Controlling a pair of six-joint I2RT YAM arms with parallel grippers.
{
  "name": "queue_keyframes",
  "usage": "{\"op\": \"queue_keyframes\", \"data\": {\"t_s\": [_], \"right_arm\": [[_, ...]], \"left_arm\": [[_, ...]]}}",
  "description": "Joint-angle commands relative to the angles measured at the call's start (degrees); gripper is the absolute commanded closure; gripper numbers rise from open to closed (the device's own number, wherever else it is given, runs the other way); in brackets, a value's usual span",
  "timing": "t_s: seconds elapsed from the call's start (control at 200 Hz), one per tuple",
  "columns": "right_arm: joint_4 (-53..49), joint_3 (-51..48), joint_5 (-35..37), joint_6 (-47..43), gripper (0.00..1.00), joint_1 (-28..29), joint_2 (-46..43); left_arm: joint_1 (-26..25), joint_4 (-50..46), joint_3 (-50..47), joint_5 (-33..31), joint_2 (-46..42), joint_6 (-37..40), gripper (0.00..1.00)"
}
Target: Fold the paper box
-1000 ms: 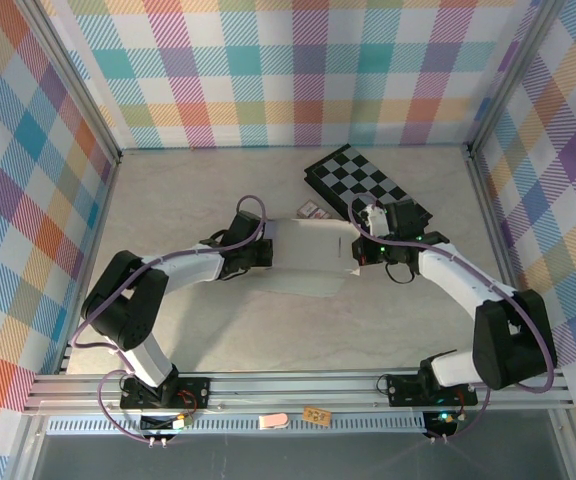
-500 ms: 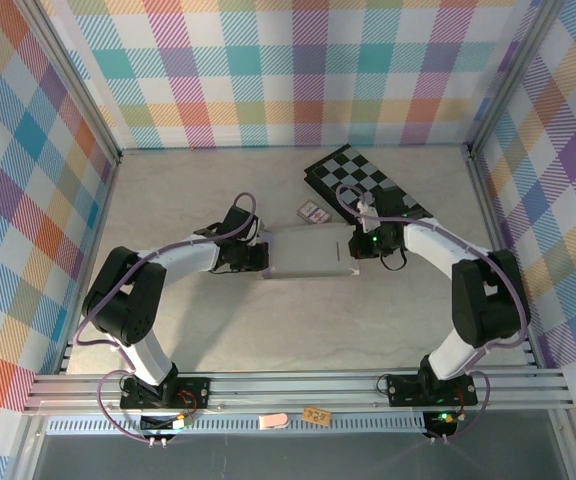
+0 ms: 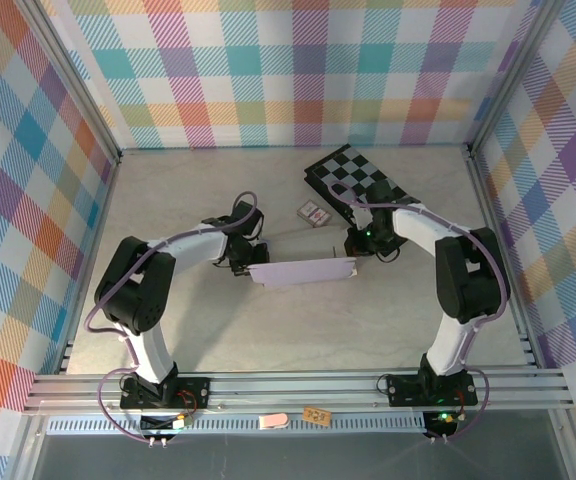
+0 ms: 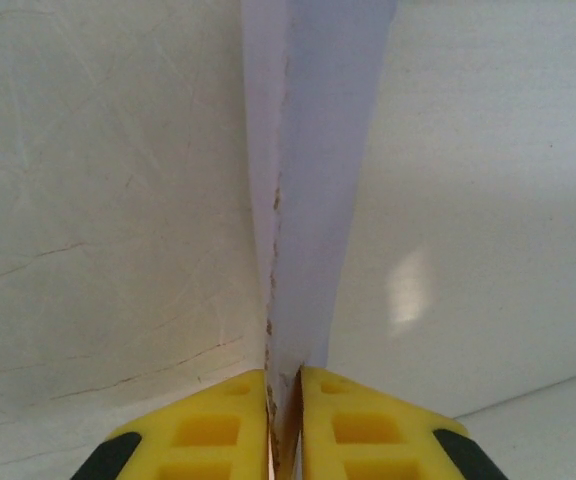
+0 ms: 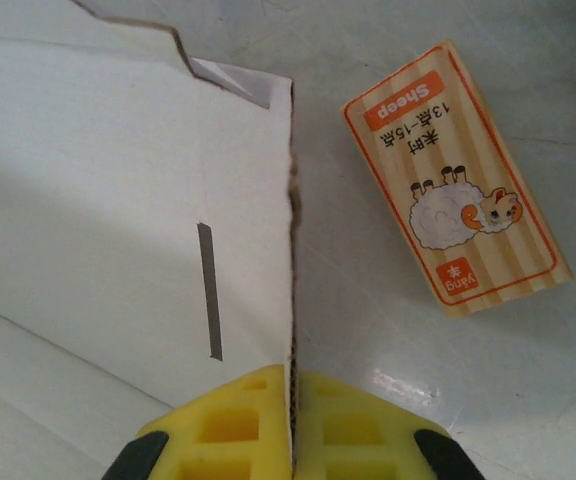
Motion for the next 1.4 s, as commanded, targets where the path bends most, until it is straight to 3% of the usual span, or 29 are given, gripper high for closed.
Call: {"op": "queue_keyframes", "data": {"t_s": [0.0, 0.54, 0.7, 0.845, 1.145, 1.395], "right_arm": [[0.53, 2.52, -7.17, -2.09, 1.00, 2.17, 1.13], [1.08, 2.27, -7.34, -1.43, 1.00, 2.15, 0.81], [1.53, 1.88, -7.29, -1.01, 1.00, 2.15, 0.30], [1.56, 1.96, -7.37, -0.71, 1.00, 2.11, -0.23], [2.50, 1.20, -7.10, 0.08, 1.00, 2.43, -1.74], [10.98, -4.05, -2.62, 5.31, 1.00, 6.01, -14.78]], "left_arm": [[-1.22, -4.10, 1.84, 1.54, 2.30, -0.23, 0.85], [-1.96, -4.38, 7.29, -1.19, 8.93, -0.05, 0.81], [-3.53, -8.15, 9.22, -4.97, 10.59, 0.44, 0.87], [-4.34, -9.69, 7.96, -6.72, 10.24, -0.94, 1.00], [-5.78, -19.29, 10.81, -13.77, 11.03, -2.76, 1.00], [-6.18, -15.71, 8.68, -21.33, -0.69, -2.27, 1.00]]}}
